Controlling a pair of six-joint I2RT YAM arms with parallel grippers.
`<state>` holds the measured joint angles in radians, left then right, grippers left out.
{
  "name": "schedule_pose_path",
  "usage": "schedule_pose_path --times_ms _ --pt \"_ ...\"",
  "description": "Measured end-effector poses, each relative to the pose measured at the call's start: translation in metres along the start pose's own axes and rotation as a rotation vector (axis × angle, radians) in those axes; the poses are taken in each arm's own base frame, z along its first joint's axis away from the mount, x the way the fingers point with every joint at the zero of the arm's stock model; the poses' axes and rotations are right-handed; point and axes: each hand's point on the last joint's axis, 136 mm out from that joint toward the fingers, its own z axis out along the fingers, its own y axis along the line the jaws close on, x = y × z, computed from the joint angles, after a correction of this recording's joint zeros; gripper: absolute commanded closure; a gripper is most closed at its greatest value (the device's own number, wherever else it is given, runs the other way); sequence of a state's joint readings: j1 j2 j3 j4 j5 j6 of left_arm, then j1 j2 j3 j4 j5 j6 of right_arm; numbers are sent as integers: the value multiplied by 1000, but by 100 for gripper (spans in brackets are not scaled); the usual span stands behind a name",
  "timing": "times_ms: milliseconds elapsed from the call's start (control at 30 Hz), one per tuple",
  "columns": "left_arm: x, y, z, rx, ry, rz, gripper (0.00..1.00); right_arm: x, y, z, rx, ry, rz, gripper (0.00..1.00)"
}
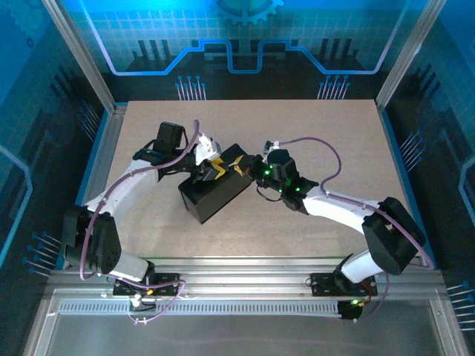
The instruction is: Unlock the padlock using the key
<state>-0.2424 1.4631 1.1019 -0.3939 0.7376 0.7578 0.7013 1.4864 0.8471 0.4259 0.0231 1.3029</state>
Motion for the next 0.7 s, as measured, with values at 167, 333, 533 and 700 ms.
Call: schedule_pose_path --times_ms 167,333,533,700 --pt "0 0 0 0 1 -1 100 -5 3 0 -10 -26 17 100" --pt "1 1 0 -5 4 0 100 -6 5 0 -18 -29 28 100" --pt "1 1 0 -7 5 0 100 -5 7 0 -27 -23 49 100" --pt "0 2 1 -11 6 4 100 0 8 0 -30 -11 54 100"
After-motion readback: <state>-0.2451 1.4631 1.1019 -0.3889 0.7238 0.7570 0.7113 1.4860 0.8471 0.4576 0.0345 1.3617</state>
